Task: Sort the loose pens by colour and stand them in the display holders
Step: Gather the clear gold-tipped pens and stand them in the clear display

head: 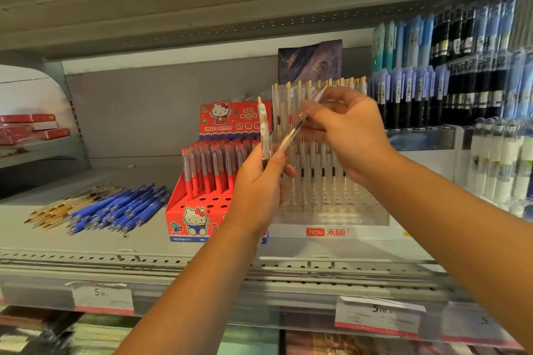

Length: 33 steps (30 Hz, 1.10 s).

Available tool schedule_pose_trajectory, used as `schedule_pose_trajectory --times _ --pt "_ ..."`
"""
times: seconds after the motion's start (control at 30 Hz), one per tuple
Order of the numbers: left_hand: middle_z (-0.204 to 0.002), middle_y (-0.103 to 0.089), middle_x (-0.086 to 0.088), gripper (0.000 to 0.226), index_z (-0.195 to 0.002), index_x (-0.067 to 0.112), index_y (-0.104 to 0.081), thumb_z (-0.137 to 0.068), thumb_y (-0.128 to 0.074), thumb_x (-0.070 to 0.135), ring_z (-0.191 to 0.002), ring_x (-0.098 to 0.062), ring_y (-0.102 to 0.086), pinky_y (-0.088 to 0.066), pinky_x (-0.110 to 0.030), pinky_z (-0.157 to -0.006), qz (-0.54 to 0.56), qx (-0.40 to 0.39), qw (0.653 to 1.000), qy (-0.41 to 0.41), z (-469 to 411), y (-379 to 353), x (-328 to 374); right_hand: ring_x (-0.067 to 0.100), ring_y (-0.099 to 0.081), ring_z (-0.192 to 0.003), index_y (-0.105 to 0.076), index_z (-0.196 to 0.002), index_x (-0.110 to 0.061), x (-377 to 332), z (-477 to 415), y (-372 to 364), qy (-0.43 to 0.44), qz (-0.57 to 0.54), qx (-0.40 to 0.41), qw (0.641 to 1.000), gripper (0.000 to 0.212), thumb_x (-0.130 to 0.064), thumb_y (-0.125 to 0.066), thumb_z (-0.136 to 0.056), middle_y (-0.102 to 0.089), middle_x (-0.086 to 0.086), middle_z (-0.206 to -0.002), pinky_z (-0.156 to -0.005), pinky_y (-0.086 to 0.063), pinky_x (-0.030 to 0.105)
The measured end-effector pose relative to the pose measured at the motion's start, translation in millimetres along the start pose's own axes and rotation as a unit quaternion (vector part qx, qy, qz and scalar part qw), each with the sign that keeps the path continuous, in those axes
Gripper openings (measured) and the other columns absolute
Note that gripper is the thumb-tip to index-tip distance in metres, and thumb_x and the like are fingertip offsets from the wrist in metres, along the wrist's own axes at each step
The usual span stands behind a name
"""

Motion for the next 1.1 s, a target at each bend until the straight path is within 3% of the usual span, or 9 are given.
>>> schedule_pose_trajectory --times 0.17,0.23,0.4,0.53,0.73,0.83,0.97,1.1 --pt "-0.075 -0.063 -0.003 0.017 -0.096 0.023 -0.060 -0.104 -0.045 0.023 -0.060 -0.015 -0.047 -0.037 -0.020 -0.046 -0.020 0.066 0.998 -0.007 -4 8 -1 0.019 -0.073 -0.074 -0.059 -0.102 -0.013 -6 -10 12 0.029 -0.018 0.032 0.999 0.019 -0.010 -0.071 -0.088 -0.071 0.007 -0.084 -0.065 -0.059 0.031" --pt "-0.074 -0.062 -0.001 0.018 -0.095 0.021 -0.060 -0.104 -0.044 0.021 -0.060 -0.011 -0.050 -0.039 -0.020 -0.051 -0.032 0.085 0.995 -0.028 -5 10 0 0.019 -0.073 -0.072 -0.057 -0.104 -0.015 -4 -14 16 0.037 0.001 0.037 0.999 0.023 -0.010 -0.072 -0.087 -0.069 0.007 -0.082 -0.062 -0.060 0.033" --pt "-0.065 -0.056 0.002 0.019 -0.093 0.013 -0.058 -0.101 -0.043 0.005 -0.050 -0.005 -0.044 -0.037 -0.016 -0.045 0.008 0.087 0.994 -0.060 -4 12 5 0.029 -0.071 -0.073 -0.054 -0.098 -0.027 10 -16 17 0.070 0.153 0.027 0.985 0.029 -0.013 -0.075 -0.084 -0.066 0.018 -0.088 -0.055 -0.061 0.038" --pt "-0.066 -0.056 0.001 0.021 -0.093 0.012 -0.056 -0.096 -0.041 -0.003 -0.048 -0.008 -0.041 -0.035 -0.021 -0.045 -0.004 0.083 0.994 -0.066 -5 12 5 0.031 -0.069 -0.075 -0.052 -0.092 -0.031 23 -15 12 0.081 0.229 0.007 0.970 0.030 -0.018 -0.078 -0.082 -0.061 0.006 -0.078 -0.057 -0.061 0.044" --pt "-0.081 -0.061 -0.007 0.015 -0.091 0.024 -0.057 -0.087 -0.045 0.016 -0.063 -0.018 -0.044 -0.038 -0.035 -0.060 -0.034 0.091 0.993 -0.064 -7 11 4 0.020 -0.065 -0.068 -0.054 -0.091 -0.027 29 -15 2 0.125 0.299 -0.006 0.946 0.030 -0.023 -0.081 -0.078 -0.058 -0.005 -0.072 -0.060 -0.059 0.046" --pt "-0.078 -0.064 -0.004 0.018 -0.097 0.021 -0.056 -0.096 -0.043 0.010 -0.065 -0.024 -0.042 -0.037 -0.039 -0.061 -0.036 0.098 0.992 -0.069 -7 12 3 0.019 -0.063 -0.068 -0.056 -0.093 -0.022 35 -13 -3 0.124 0.329 -0.026 0.936 0.031 -0.027 -0.082 -0.077 -0.057 -0.005 -0.072 -0.061 -0.059 0.045" --pt "-0.074 -0.066 0.003 0.022 -0.102 0.018 -0.055 -0.102 -0.038 0.004 -0.057 -0.014 -0.050 -0.044 -0.027 -0.052 -0.021 0.091 0.994 -0.063 -7 11 3 0.014 -0.063 -0.065 -0.059 -0.092 -0.021 43 -11 -7 0.123 0.410 -0.061 0.902 0.024 -0.029 -0.078 -0.081 -0.061 -0.005 -0.073 -0.065 -0.059 0.038" --pt "-0.083 -0.068 -0.005 0.020 -0.107 0.014 -0.051 -0.104 -0.035 0.003 -0.057 -0.014 -0.061 -0.049 -0.022 -0.053 -0.002 0.071 0.995 -0.069 -7 9 5 0.016 -0.067 -0.075 -0.066 -0.106 -0.016 50 -9 -10 0.103 0.473 -0.116 0.867 0.018 -0.019 -0.070 -0.088 -0.067 -0.003 -0.085 -0.074 -0.058 0.036"
Point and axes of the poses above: each hand's wrist, its own z-axis away from the middle knuckle, its own y-axis out of the back of the hand, x = y × z, the point moved 5 cm from there along -z, towards the middle knuckle
